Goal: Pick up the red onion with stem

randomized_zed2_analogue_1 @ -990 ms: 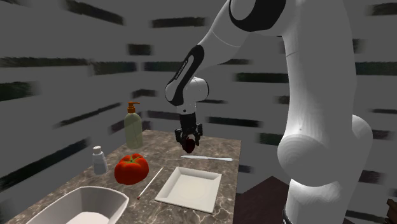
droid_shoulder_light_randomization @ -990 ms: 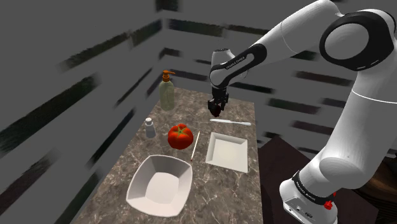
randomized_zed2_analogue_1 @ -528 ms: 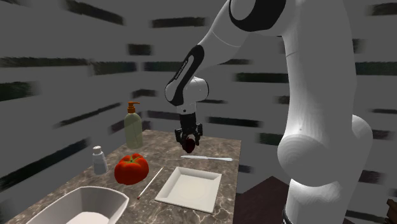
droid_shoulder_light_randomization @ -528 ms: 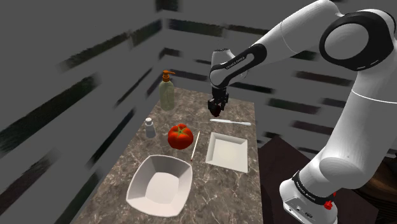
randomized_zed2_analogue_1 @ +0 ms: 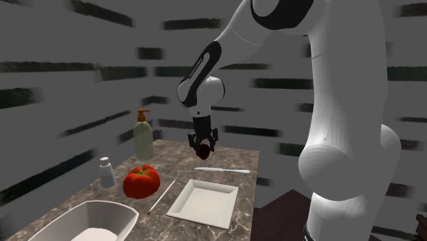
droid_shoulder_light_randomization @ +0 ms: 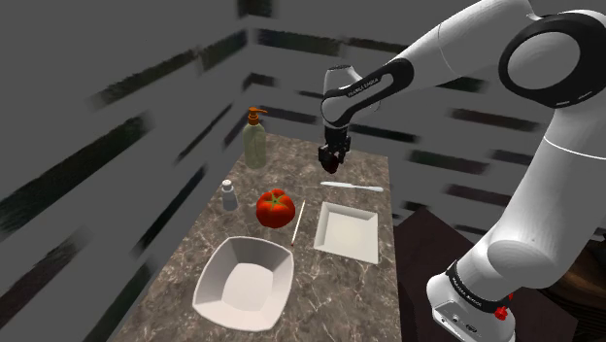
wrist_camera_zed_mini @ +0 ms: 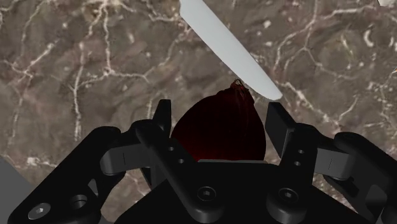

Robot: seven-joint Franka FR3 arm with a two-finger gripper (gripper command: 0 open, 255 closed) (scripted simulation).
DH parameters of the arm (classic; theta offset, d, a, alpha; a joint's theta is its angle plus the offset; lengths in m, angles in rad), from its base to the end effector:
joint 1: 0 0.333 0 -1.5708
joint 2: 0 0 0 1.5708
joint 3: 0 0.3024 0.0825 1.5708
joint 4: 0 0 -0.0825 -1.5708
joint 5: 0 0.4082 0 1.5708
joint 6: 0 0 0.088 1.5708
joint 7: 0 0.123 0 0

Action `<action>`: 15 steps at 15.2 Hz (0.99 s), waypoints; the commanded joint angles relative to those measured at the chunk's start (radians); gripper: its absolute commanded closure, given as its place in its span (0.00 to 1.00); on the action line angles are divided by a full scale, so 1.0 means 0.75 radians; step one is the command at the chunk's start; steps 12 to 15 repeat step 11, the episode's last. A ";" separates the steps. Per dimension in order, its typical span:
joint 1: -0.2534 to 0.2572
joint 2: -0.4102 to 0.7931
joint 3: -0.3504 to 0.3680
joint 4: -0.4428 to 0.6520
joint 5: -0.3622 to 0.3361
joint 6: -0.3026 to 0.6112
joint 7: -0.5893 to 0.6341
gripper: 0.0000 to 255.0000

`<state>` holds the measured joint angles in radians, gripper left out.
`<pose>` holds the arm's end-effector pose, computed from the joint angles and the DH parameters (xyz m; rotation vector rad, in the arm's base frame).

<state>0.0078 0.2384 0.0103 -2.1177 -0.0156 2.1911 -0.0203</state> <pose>0.5651 0.0095 0.2413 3.1208 0.0756 -0.2581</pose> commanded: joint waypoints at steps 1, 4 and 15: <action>0.001 -0.026 0.001 0.004 0.001 -0.030 0.001 1.00; 0.001 -0.059 0.001 0.019 0.002 -0.078 0.000 1.00; 0.001 -0.111 0.001 0.051 0.003 -0.162 -0.001 1.00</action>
